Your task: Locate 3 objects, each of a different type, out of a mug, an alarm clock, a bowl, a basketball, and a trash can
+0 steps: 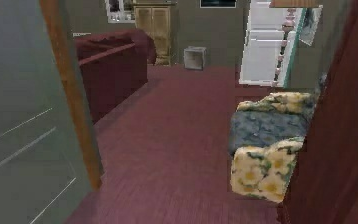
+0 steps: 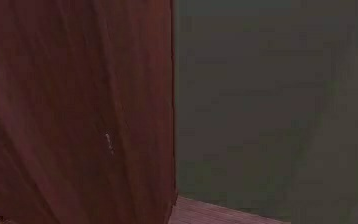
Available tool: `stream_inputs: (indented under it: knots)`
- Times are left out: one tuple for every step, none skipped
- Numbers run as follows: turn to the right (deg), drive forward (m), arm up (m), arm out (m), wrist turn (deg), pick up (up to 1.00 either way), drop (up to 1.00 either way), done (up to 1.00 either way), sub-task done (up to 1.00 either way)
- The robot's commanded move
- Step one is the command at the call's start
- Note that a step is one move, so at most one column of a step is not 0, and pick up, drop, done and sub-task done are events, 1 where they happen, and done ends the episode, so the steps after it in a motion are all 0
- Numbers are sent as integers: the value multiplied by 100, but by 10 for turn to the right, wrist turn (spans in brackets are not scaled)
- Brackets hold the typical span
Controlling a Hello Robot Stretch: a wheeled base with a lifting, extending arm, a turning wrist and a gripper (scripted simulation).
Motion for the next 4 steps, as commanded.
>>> stream_inputs:
  knots:
    - [0, 100, 0, 0, 0, 0, 0, 0, 0]
    - [-120, 0, 0, 0, 0, 0, 0, 0, 0]
    - [0, 25, 0, 0, 0, 0, 0, 0, 0]
    - [270, 0, 0, 0, 0, 0, 0, 0, 0]
